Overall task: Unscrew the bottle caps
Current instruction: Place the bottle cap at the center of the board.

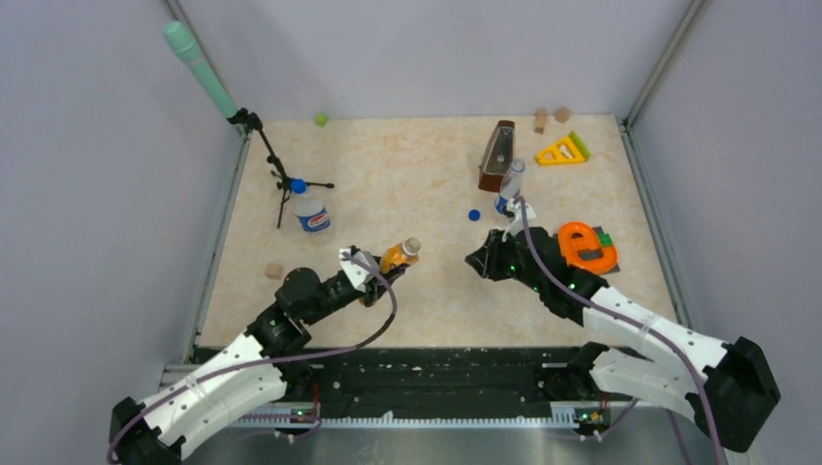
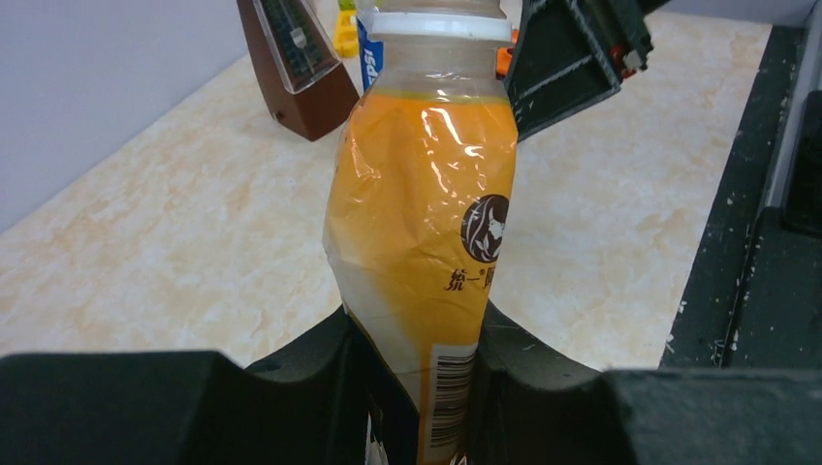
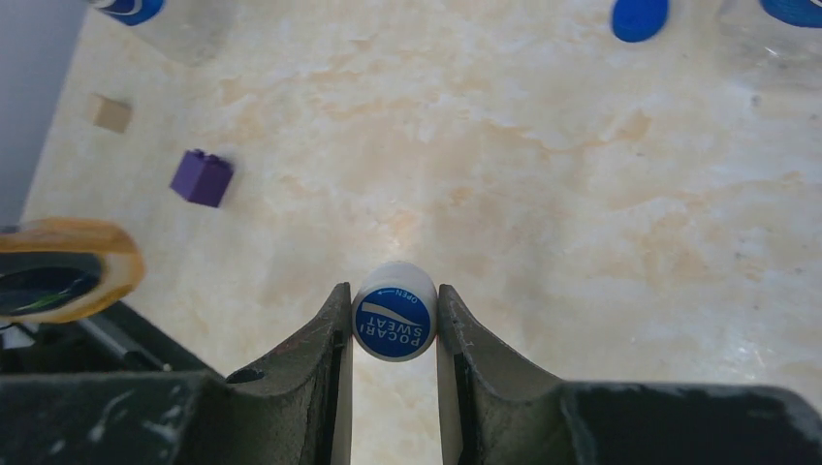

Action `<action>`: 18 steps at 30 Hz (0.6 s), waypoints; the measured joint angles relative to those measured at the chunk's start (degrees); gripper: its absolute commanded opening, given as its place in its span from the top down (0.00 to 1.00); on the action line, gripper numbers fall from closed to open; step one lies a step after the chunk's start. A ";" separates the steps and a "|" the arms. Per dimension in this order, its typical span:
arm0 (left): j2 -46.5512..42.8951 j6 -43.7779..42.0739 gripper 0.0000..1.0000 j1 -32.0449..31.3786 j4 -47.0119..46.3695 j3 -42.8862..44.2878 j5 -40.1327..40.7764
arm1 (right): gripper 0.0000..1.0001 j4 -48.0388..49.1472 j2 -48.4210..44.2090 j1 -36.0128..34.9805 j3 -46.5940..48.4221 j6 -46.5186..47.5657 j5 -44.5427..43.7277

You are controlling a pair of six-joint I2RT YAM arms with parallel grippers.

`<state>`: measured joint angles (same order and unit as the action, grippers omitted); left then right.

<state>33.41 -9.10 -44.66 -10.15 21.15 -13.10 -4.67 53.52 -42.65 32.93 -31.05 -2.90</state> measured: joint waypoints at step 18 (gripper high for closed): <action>-7.19 5.42 1.00 0.00 -4.44 -2.73 8.11 | 0.94 -3.28 28.85 0.00 21.22 0.63 -13.73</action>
<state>26.22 -3.68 -44.66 -14.59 18.41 -4.99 -7.94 82.37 -42.65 54.15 -30.41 -16.62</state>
